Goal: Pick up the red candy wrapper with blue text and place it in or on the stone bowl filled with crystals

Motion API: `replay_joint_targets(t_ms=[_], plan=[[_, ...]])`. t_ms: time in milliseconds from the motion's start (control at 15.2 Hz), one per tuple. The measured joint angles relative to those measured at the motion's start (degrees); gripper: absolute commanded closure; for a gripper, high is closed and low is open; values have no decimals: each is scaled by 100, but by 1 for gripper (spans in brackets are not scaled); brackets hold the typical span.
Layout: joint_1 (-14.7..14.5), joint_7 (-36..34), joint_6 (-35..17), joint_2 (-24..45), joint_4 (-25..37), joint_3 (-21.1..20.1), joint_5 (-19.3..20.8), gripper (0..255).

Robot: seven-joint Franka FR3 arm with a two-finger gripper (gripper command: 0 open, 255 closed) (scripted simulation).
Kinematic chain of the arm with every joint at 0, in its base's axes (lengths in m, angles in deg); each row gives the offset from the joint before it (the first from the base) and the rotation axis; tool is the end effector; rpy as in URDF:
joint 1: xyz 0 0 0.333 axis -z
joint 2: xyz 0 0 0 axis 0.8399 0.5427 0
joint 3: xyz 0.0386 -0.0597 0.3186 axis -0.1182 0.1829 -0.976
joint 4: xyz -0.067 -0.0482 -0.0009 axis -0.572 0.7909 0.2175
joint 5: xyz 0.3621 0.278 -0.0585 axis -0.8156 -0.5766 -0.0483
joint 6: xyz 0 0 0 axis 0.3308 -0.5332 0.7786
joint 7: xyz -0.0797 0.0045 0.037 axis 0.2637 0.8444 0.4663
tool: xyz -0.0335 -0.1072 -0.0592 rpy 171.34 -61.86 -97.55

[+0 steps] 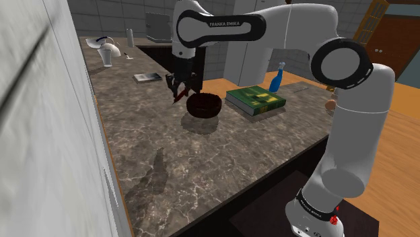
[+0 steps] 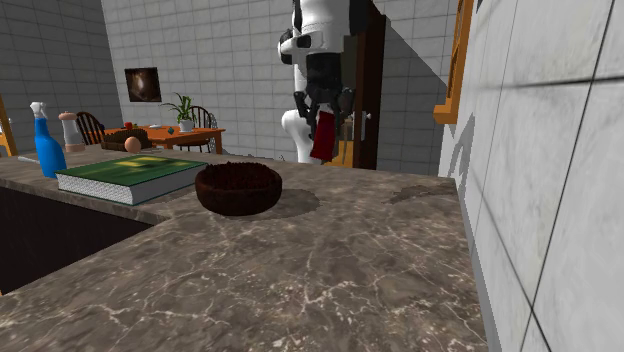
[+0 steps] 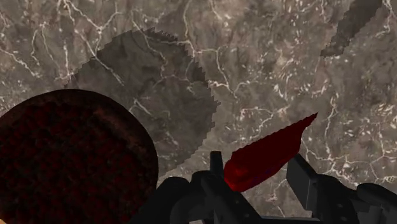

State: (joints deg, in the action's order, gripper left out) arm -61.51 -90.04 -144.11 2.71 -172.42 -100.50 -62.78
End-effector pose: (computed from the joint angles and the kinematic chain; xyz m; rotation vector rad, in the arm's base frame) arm 0.6854 0.2009 0.5082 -3.0896 0.1695 -0.0028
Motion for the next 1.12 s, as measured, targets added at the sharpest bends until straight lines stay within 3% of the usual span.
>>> replay_joint_targets(t_ms=[396,1122], plan=[[492,755,29,-87,-82,261,-97,255],[1235,1928,238,281,454,680,-167,255]])
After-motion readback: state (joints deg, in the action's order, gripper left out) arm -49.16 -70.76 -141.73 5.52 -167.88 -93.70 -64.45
